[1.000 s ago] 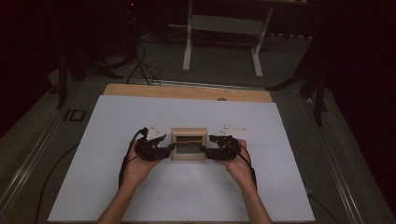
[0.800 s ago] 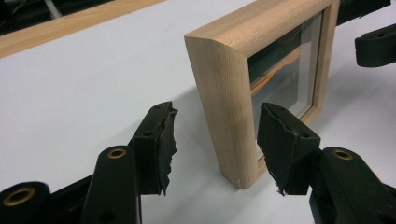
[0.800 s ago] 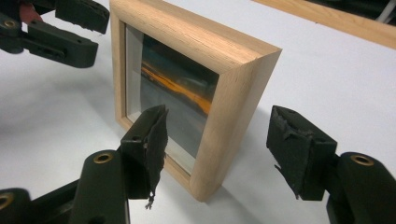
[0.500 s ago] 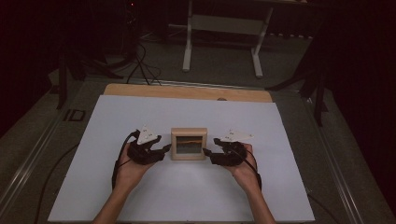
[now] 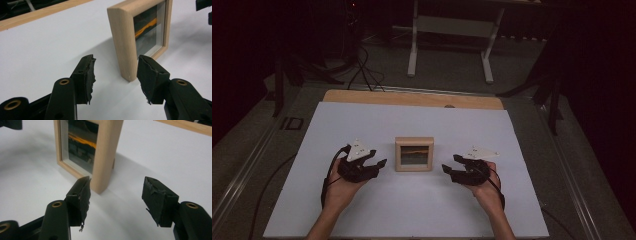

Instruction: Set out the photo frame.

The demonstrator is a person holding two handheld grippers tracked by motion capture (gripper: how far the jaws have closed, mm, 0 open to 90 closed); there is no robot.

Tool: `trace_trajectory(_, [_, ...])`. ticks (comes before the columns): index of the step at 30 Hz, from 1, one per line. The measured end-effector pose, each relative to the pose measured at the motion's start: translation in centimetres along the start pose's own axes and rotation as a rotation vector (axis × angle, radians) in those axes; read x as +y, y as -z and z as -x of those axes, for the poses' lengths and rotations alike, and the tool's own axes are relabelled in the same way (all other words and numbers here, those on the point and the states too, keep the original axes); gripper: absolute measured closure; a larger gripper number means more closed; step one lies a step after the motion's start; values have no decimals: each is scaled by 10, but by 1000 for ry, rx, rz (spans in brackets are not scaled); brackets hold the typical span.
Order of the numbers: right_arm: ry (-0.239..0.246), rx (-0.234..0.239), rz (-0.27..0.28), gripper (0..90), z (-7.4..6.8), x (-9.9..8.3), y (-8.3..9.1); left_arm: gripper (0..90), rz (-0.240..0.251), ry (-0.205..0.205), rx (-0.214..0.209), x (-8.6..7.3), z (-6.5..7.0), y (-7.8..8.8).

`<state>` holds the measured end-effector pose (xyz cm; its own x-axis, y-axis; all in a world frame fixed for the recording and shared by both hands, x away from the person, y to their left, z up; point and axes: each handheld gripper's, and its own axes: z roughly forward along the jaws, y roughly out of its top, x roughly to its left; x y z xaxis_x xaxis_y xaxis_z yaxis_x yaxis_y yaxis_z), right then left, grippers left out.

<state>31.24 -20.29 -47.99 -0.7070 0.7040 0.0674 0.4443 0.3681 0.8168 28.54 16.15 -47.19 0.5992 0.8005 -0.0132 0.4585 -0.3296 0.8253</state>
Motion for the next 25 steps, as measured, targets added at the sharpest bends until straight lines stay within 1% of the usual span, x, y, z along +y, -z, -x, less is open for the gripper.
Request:
trace_trajectory(8, [2,-21,-11,390,4,-13,9,479,2,7,1,-11,-2,7])
trace_trajectory(10, [6,-31,-15,387,5,-19,14,478,-2,8,3,-14,-3,8])
trace_trajectory(12, [9,-37,-19,387,5,-24,16,478,-1,19,3,-19,-5,11])
trace_trajectory(14, [9,-39,-20,386,6,-27,18,478,-5,20,4,-22,-6,12])
trace_trajectory(16, [2,-42,-22,385,7,-31,19,478,-6,22,5,-23,-6,12])
trace_trajectory(19, [-3,-45,-24,384,8,-34,19,477,-26,17,10,-30,-7,13])
trace_trajectory(25, [-14,-54,-13,382,11,-37,21,478,-40,30,14,-37,-10,14])
